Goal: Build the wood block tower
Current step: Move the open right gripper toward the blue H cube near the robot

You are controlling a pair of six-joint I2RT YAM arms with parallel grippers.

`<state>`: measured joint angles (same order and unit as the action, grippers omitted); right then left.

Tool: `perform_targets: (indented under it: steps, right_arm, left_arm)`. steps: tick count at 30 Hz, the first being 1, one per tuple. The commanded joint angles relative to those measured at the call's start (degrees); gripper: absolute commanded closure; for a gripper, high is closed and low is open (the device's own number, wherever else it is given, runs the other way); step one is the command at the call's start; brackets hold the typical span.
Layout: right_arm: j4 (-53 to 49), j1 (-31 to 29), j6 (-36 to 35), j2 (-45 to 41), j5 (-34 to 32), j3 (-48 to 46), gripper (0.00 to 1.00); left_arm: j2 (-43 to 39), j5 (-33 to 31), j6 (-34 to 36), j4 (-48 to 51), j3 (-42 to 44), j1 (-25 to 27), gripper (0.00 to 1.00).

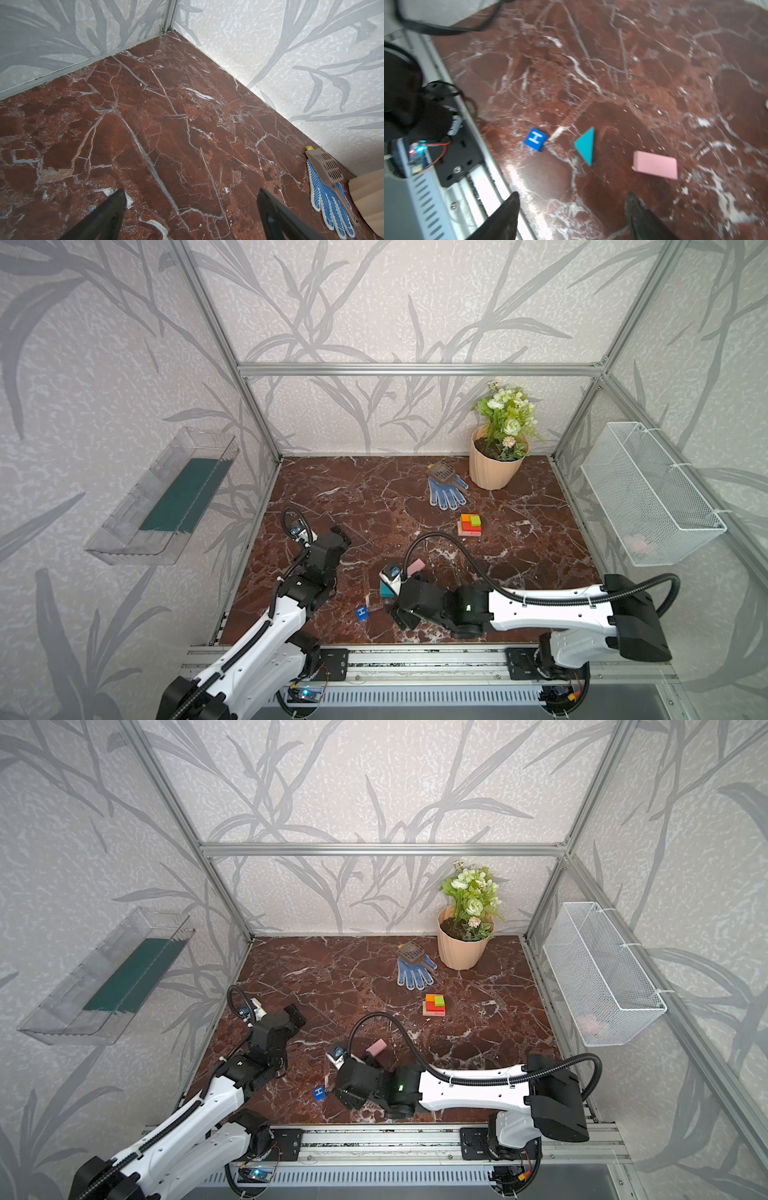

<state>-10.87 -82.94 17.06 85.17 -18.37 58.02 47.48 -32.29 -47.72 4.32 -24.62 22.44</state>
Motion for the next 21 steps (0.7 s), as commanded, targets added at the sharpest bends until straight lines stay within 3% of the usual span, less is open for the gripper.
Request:
perform_targets:
  steps: [1,4,6,10,12,13,15,18,21]
  right_arm:
    - [7.06,-4.5,-11.58,0.28,1.76,-0.3,0.24]
    - [9.06,-7.5,-18.18,-0.72,1.09,-2.49,0.22]
    - [10.0,-7.33,-23.24,-1.91,8.26,-5.1,0.22]
    - [14.75,-7.33,-30.95,-2.77,15.57,-8.97,0.21]
    - [12.8,-7.31,-40.19,-2.55,21.62,-9.11,0.26]
    - [11.05,-7.35,-44.14,-2.48,22.14,-8.9,0.29]
    - [9.04,-5.93,-45.37,-1.45,19.0,-7.4,0.23]
    - [-0.76,-0.7,-48.51,1.71,23.61,-1.02,0.23]
    - [-4.8,1.17,-56.24,5.8,21.02,2.47,0.23]
  left_arm:
    - [-1.54,-3.48,0.84,-0.63,1.54,-0.38,0.01]
    - [-2.15,-4.62,1.56,-1.04,2.14,-0.46,0.01]
    - [-2.61,-4.87,2.64,-1.92,2.49,-0.63,0.01]
    - [-4.18,-5.33,3.4,-1.86,3.06,-0.73,0.01]
    - [-5.16,-5.57,3.59,-2.14,3.69,-0.82,0.0]
    - [-5.58,-5.55,3.76,-2.49,4.02,-0.9,0.01]
    - [-6.41,-5.46,4.5,-3.41,4.97,-0.98,0.0]
    - [-7.04,-5.8,5.47,-4.51,6.26,-1.08,0.01]
    - [-7.07,-4.75,7.52,-5.3,6.55,-1.33,0.0]
